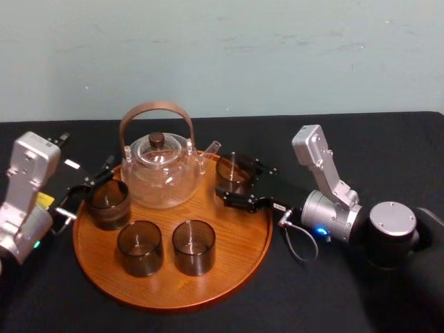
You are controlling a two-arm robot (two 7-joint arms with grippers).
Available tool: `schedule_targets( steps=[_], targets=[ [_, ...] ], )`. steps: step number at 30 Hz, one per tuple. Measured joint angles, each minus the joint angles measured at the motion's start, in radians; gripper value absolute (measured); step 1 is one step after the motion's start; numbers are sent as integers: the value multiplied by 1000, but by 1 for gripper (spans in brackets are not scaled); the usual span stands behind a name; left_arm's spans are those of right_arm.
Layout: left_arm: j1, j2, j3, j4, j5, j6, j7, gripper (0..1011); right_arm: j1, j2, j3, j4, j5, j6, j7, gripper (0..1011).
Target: Pick up the glass from the table and place it on the tray.
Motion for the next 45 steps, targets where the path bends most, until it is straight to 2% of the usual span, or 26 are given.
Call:
schedule_targets(
  steps=[21, 36, 45],
  targets=[
    [0, 0, 0, 0, 0, 0, 0, 1001, 33, -31, -40, 77, -16, -28, 15, 904],
    [0, 0, 0, 0, 0, 0, 0, 1001, 56, -58, -41, 159, -29, -51, 22, 904],
    [0, 0, 0, 0, 0, 0, 0, 1002, 57, -60, -39, 164, -29, -51, 21, 904]
  ],
)
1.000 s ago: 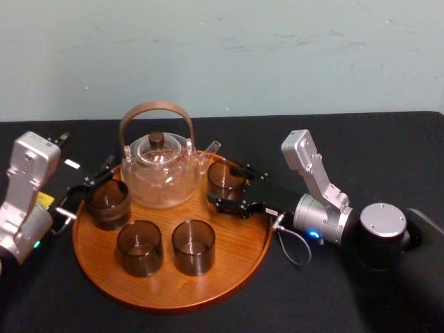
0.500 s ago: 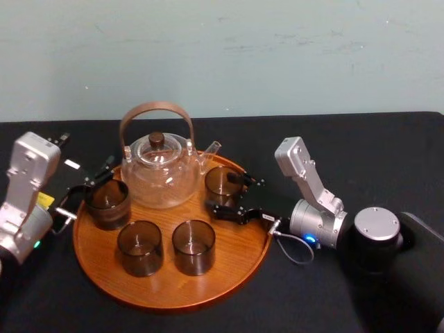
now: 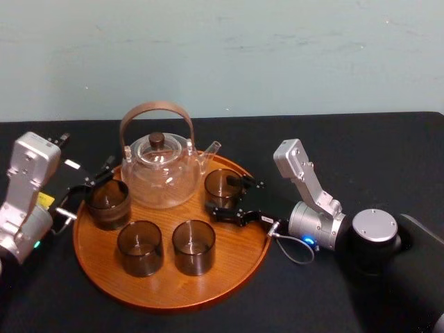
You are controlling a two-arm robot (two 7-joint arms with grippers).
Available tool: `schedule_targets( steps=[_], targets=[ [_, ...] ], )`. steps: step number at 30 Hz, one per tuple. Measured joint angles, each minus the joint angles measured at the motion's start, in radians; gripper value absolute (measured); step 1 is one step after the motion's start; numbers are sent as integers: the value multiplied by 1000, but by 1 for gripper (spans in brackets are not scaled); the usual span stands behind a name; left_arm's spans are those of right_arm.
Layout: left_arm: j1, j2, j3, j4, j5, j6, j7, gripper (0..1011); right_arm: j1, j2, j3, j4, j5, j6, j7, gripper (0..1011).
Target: Pick up the glass from the table and place it on the tray.
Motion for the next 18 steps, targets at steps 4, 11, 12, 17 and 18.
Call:
schedule_targets(
  steps=[4, 11, 12, 17, 18],
  targets=[
    [0, 0, 0, 0, 0, 0, 0, 1001, 0, 1, 0, -1, 0, 0, 0, 904],
    [0, 0, 0, 0, 0, 0, 0, 1001, 0, 1, 0, -3, 0, 1, 0, 904],
    [0, 0, 0, 0, 0, 0, 0, 1001, 0, 1, 0, -3, 0, 1, 0, 904],
    [0, 0, 0, 0, 0, 0, 0, 1002, -1, 2, 0, -4, 0, 1, 0, 904],
    [0, 0, 0, 0, 0, 0, 0, 1001, -1, 2, 0, -4, 0, 1, 0, 904]
  ],
)
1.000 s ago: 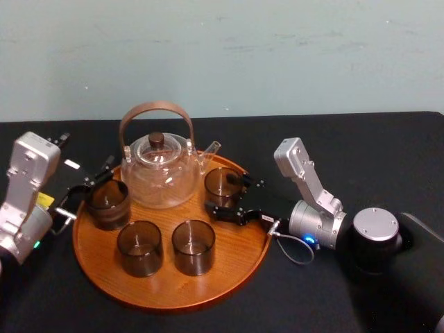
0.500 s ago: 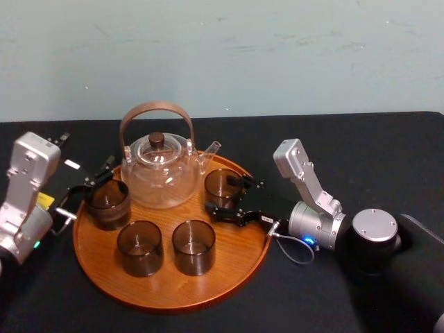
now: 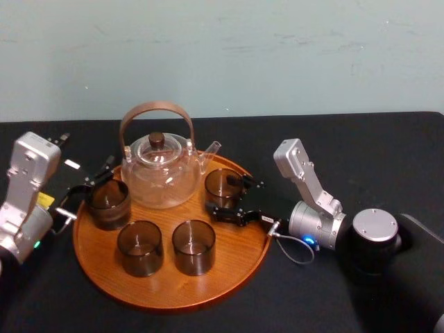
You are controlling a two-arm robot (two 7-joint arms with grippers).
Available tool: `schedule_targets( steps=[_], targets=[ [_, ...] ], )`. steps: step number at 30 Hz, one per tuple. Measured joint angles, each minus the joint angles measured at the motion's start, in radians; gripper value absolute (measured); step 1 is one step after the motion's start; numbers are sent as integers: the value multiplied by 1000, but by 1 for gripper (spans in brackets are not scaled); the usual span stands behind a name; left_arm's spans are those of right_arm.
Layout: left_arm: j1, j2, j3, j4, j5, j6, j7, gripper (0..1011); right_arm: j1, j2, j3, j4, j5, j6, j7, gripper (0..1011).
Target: Pick up the glass from the table and place it on the tray.
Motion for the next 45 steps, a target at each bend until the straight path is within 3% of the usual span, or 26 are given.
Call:
schedule_targets(
  steps=[8, 45],
  targets=[
    [0, 0, 0, 0, 0, 0, 0, 1001, -1, 1, 0, -1, 1, 0, 0, 1002],
    [0, 0, 0, 0, 0, 0, 0, 1001, -21, 20, 15, -57, 28, 1, 25, 1002]
  ],
)
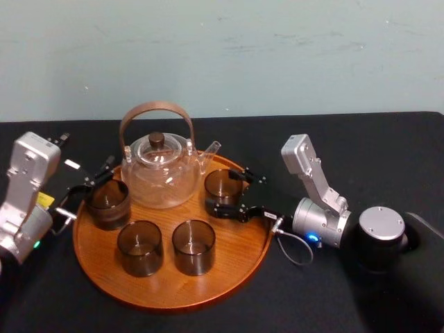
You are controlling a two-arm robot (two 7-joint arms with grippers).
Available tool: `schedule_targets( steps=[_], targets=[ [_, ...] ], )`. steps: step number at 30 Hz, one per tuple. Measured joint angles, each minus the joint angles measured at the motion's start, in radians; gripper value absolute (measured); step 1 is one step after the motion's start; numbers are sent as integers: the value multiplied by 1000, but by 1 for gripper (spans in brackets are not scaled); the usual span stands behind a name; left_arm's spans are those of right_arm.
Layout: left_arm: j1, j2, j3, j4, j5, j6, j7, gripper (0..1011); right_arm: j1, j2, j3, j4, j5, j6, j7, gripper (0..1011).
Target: Pick up the glass from the table and place it on the tray.
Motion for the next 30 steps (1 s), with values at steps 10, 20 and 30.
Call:
schedule_targets(
  steps=[10, 20, 30],
  targets=[
    [0, 0, 0, 0, 0, 0, 0, 1001, -24, 27, 9, -81, 16, 8, -6, 1002],
    [0, 0, 0, 0, 0, 0, 0, 1002, -86, 85, 30, -237, 49, 9, -22, 1002],
    [0, 0, 0, 0, 0, 0, 0, 1001, -179, 162, 77, -389, 89, 8, -67, 1002]
  ],
)
